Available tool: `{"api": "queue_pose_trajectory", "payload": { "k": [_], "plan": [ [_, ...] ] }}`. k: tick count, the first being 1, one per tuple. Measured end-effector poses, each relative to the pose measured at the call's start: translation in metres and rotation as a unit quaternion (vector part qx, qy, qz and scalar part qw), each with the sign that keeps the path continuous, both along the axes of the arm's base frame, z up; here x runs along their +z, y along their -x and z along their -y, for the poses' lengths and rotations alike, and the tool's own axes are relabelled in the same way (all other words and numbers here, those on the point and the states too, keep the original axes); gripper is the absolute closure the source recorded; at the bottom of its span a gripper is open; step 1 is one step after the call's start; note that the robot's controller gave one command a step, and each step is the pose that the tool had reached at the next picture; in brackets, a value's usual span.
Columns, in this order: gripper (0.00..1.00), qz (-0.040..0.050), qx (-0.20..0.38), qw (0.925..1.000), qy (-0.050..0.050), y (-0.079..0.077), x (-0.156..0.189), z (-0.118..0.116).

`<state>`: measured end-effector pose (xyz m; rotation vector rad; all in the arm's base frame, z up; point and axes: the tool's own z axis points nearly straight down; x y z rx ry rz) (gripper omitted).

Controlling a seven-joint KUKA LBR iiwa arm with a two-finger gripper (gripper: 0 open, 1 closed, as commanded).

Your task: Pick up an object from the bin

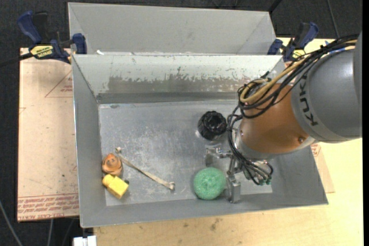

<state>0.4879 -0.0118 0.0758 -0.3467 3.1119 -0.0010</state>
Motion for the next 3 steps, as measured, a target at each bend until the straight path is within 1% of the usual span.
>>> {"api": "queue_pose_trajectory", "payload": {
  "k": [1, 2, 3],
  "plan": [
    [0.00, -0.0045, 0.019, 0.9998, 0.000, -0.006, 0.021, -0.013],
    [1.00, 0.0025, -0.014, 0.9999, 0.002, 0.004, 0.000, -0.026],
    [1.00, 0.0023, -0.014, 0.9999, 0.002, 0.004, 0.000, -0.026]
  ]
}}
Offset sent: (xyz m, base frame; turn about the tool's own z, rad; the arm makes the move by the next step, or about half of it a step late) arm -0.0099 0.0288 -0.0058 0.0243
